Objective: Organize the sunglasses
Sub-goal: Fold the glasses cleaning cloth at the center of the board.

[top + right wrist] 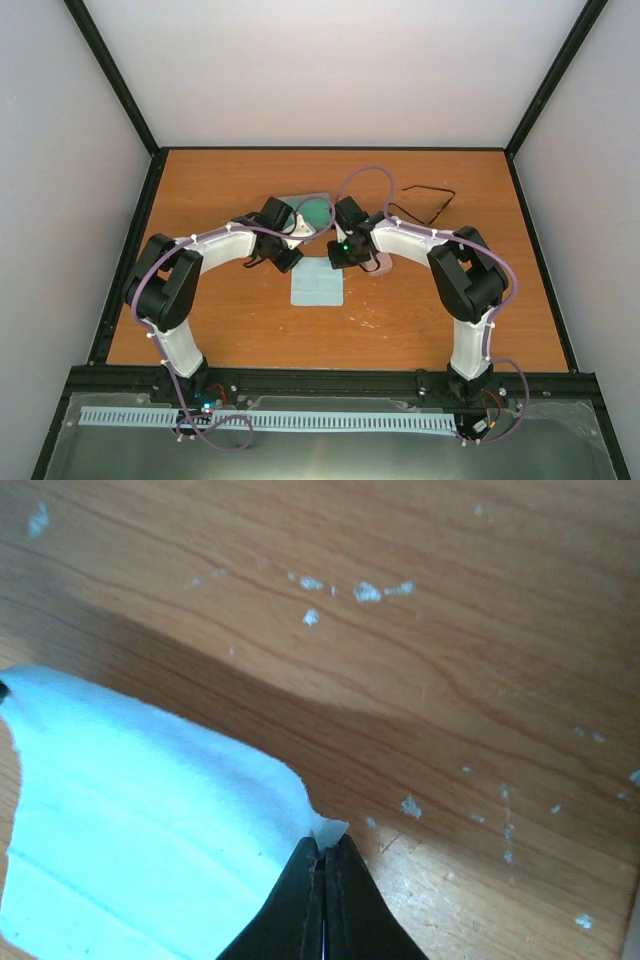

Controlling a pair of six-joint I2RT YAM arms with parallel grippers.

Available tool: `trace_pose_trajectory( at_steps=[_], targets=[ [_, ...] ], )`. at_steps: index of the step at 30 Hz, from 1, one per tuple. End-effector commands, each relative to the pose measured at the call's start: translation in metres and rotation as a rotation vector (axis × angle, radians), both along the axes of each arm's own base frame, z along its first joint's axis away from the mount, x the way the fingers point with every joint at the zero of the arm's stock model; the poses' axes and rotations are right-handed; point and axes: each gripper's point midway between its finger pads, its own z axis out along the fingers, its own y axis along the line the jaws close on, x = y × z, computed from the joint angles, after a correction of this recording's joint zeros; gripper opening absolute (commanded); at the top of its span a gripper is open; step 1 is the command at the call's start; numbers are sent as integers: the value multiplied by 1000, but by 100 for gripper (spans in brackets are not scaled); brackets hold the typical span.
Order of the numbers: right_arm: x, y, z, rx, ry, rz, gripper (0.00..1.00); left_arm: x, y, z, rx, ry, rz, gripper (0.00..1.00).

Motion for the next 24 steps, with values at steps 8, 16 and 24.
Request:
trace_pose_trajectory(
  at_steps=[8,16,24],
  targets=[
    [9,1,32,87,-107,20,3,5,-5,32,-47,-71,6,1],
    [-9,-4,28,116,-95,43,3,-12,-4,43,-88,-82,-20,0],
    [-18,-5,25,130,-83,65,3,-39,-17,32,-81,-53,-85,0]
  ],
)
